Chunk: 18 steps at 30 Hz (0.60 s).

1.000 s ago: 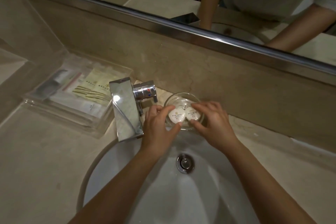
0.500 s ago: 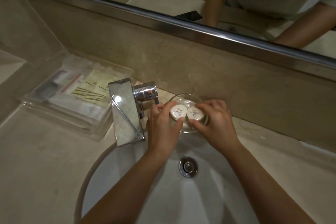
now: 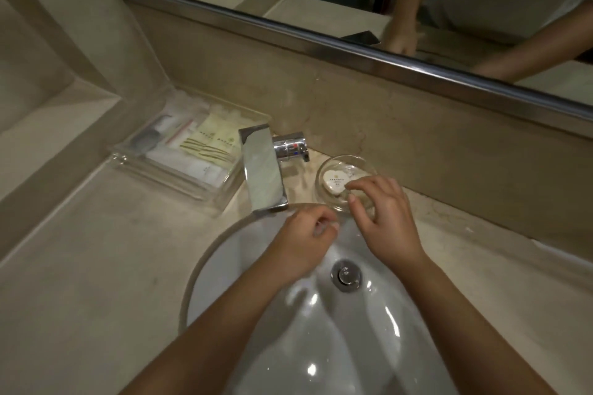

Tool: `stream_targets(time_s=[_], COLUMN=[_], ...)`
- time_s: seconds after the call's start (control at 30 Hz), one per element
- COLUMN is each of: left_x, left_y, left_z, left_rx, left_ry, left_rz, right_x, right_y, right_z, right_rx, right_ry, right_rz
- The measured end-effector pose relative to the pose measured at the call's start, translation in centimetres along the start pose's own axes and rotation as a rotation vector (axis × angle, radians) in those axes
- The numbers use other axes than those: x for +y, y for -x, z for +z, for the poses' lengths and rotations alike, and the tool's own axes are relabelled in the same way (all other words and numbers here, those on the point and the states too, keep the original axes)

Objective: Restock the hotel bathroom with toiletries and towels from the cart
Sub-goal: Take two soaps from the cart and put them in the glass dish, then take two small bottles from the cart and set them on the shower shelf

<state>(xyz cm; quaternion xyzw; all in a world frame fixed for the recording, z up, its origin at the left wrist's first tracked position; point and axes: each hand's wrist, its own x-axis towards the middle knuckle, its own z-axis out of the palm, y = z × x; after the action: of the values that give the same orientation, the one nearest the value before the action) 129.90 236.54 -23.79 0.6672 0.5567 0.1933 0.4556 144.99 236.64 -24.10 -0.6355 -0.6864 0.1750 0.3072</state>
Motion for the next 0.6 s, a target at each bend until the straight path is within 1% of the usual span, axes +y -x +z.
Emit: stream_targets(time_s=[0.1,0.2,0.33,0.4,0.47,0.6], left_x=[0.9,1.5,1.5,0.6,-0.2,-2.7], left_y=[3.2,6.6,11.9,14.8,17.9,26.2], left_z=[-2.1,-4.9,-9.8,-12.5,-15.0,-19.7], left_rx=[-0.064,-0.08,-0.084,-0.06,-0.014,0.096], left_ry=[-0.005,-0.062,-0.14,-0.201,-0.258,-0.249], left_rz=[0.03,0.076,0.058,0.038,0.018,-0.045], right_x=[-2.7,-6.2,-12.1,-15.6,-19.1,-26.5], right_y=[1.8,3.5,4.9,5.4,6.2,9.2], right_z=[-1.6,-3.1,-3.7,-3.2,-2.2,0.8], right_rx=[-0.072,-0.166,-0.337,-0.418,-0.461,-0.558], right_ry=[-0.022,0.012,0.06,0.098,0.127,0.157], right_rz=[-0.038,-0.051,-0.115,-0.165,-0.215,-0.298])
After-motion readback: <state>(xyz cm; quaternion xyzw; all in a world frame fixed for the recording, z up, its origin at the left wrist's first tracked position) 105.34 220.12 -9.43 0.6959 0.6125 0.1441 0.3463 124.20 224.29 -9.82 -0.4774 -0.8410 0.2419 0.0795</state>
